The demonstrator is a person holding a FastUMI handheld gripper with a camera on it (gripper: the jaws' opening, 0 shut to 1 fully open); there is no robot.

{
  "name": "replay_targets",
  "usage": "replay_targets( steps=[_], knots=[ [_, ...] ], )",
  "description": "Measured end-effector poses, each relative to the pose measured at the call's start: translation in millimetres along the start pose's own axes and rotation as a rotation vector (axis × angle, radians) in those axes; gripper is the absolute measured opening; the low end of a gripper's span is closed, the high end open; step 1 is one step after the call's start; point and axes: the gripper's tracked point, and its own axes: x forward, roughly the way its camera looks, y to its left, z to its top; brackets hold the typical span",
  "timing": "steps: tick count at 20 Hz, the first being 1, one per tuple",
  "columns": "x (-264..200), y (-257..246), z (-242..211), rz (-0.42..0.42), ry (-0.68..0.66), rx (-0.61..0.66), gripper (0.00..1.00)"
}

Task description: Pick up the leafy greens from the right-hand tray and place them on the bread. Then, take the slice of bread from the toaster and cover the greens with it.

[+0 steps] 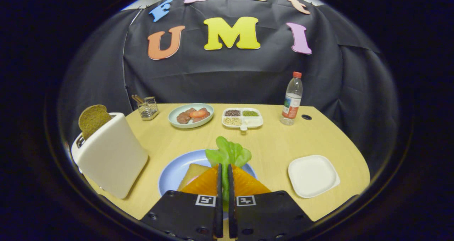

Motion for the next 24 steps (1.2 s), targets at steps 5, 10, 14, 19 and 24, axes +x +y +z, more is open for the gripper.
replay_targets(
  steps=[5,10,14,19,24],
  knots=[
    [6.1,36.3,-3.7,0.048,-0.017,0.042,0.22],
    [8.8,58.2,-4.7,0.063,-0.031,0.048,0.36],
    [-11.4,63.3,15.9,0.038,-0.130,0.035,0.73],
    [-53.4,79.9,54.4,-0.032,-0.286,-0.014,0.96],
    [-91.9,151.4,82.4,0.045,-0.367,-0.031,0.96]
  ],
)
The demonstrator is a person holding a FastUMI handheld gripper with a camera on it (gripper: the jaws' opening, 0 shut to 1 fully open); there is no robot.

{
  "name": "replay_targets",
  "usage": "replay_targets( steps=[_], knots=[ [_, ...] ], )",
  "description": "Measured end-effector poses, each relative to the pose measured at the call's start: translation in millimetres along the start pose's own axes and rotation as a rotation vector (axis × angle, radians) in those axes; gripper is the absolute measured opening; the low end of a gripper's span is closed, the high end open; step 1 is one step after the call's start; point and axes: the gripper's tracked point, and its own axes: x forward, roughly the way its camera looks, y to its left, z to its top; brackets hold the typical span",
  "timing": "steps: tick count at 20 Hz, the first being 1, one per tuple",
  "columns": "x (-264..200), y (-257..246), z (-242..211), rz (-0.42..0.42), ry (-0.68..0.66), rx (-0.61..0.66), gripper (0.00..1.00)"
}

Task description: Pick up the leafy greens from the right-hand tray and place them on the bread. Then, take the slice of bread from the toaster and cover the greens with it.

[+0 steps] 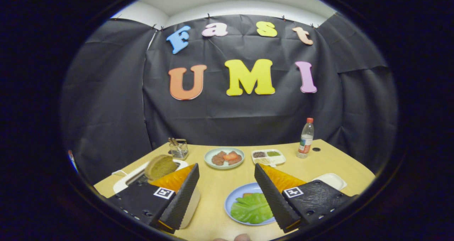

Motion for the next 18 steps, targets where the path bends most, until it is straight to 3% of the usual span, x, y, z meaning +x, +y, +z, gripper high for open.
replay_targets(
  steps=[5,14,18],
  knots=[
    [9.2,69.5,-3.4,0.065,0.020,0.015,0.96],
    [56.9,102.0,-48.3,0.011,0.167,0.026,0.95],
    [62.3,94.3,-51.3,-0.015,0.184,-0.004,0.58]
  ],
)
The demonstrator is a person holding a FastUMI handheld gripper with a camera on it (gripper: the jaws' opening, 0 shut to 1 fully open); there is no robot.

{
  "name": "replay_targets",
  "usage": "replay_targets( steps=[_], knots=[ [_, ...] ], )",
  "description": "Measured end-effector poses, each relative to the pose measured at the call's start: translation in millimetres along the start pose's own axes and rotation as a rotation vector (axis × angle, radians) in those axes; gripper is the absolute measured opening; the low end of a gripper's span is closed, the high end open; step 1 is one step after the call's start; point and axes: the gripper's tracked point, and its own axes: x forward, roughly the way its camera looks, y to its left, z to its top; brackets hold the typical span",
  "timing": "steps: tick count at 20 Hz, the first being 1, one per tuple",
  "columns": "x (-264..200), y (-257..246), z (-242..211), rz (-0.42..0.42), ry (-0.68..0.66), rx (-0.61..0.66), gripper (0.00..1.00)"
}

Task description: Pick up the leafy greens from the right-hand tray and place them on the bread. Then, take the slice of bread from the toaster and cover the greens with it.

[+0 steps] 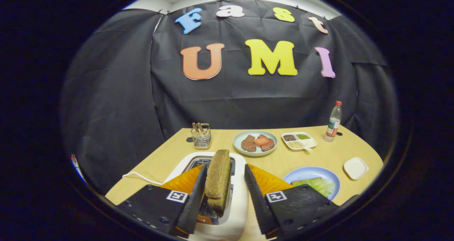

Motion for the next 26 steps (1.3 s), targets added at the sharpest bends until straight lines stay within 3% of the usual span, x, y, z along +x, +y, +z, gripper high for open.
replay_targets(
  steps=[4,6,9,10,21,26],
  knots=[
    [4.5,9.2,-0.7,0.032,0.006,-0.022,0.20],
    [2.0,15.8,-2.6,0.056,0.003,-0.037,0.10],
    [-2.6,15.7,4.9,0.076,-0.023,-0.042,0.10],
    [-2.8,16.4,10.2,0.080,-0.027,-0.033,0.01],
    [-55.1,-7.9,92.9,0.138,-0.167,0.073,0.01],
    [-62.4,-64.6,94.8,0.068,-0.199,0.068,0.01]
  ],
)
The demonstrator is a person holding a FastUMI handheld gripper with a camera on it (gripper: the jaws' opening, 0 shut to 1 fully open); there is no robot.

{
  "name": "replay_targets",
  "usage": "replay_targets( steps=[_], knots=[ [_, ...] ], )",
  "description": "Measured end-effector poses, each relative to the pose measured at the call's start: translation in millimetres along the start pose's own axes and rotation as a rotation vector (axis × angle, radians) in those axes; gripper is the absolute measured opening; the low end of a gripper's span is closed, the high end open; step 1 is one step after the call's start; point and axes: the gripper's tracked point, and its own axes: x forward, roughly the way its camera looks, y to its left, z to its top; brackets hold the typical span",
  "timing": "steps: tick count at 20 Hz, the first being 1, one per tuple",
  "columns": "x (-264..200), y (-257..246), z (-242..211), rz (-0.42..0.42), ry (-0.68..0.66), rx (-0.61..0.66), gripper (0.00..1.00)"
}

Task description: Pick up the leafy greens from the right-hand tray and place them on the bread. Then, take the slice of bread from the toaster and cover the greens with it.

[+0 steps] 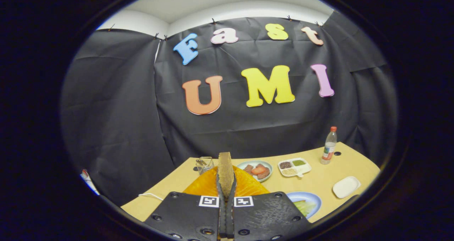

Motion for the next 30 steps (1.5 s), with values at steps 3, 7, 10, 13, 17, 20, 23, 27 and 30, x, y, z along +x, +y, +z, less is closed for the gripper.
replay_targets(
  steps=[3,7,10,13,17,20,23,27,30],
  knots=[
    [4.0,-46.2,-18.7,-0.066,0.017,-0.006,0.01],
    [18.1,-93.7,-63.7,-0.126,0.085,0.019,0.00],
    [30.7,-114.5,-95.8,-0.145,0.138,0.064,0.01],
    [40.2,-118.7,-118.2,-0.132,0.166,0.123,0.01],
    [47.7,-126.1,-136.8,-0.124,0.186,0.221,0.01],
    [47.9,-137.9,-150.5,-0.124,0.211,0.268,0.01],
    [42.5,-155.4,-158.2,-0.139,0.218,0.270,0.05],
    [41.4,-176.5,-169.9,-0.147,0.240,0.302,0.16],
    [37.3,-187.9,-179.3,-0.149,0.259,0.341,0.20]
  ],
)
